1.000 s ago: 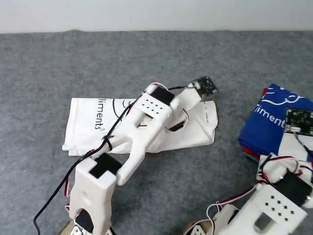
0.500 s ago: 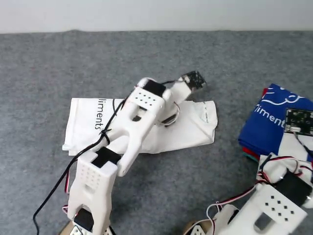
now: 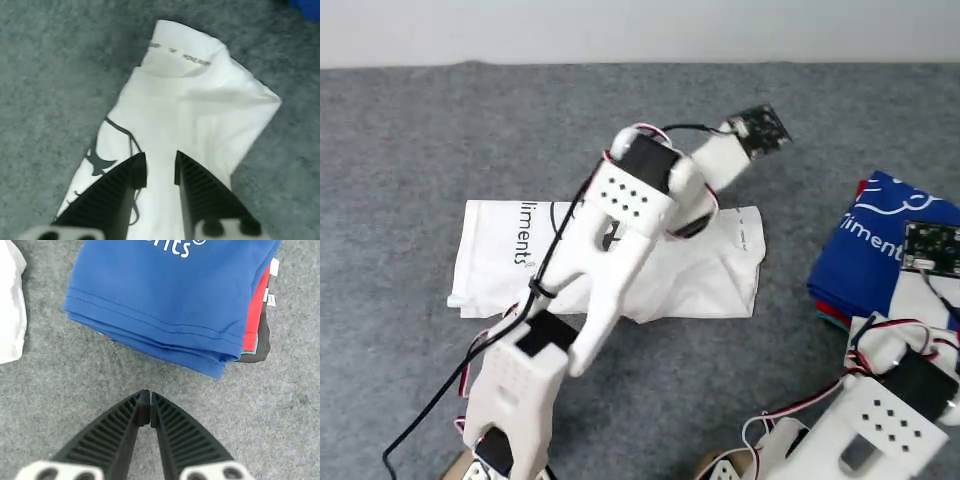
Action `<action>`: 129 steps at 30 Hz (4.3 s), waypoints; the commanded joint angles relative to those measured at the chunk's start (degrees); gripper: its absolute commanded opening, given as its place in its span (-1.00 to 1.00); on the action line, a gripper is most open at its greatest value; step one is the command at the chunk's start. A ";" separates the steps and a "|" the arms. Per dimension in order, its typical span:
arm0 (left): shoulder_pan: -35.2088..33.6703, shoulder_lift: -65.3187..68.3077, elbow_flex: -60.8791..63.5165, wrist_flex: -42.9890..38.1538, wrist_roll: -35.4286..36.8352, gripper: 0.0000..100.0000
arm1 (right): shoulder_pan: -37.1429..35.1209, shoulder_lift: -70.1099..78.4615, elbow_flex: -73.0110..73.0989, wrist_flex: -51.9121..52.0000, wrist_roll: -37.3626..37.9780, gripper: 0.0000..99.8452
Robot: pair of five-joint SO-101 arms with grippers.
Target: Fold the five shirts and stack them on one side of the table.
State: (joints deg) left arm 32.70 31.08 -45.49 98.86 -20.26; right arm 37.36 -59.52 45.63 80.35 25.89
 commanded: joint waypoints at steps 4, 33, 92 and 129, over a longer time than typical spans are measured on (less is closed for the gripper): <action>8.79 -10.99 22.64 1.58 0.44 -0.93 | 0.40 -1.01 -3.69 -0.31 0.62 -0.98; -8.44 7.21 30.02 -14.33 -8.18 -0.99 | 0.66 -1.19 -3.69 0.04 0.62 -0.98; -5.01 -10.55 28.09 -3.52 3.78 -0.99 | -32.04 -0.04 -3.34 1.01 -8.44 -0.98; -10.55 -1.49 44.97 -18.81 39.30 -0.99 | -45.76 27.03 19.60 -51.21 -24.35 -0.98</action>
State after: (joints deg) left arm 22.59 28.62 -0.22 80.75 18.24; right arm -8.35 -32.53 62.07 36.31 1.71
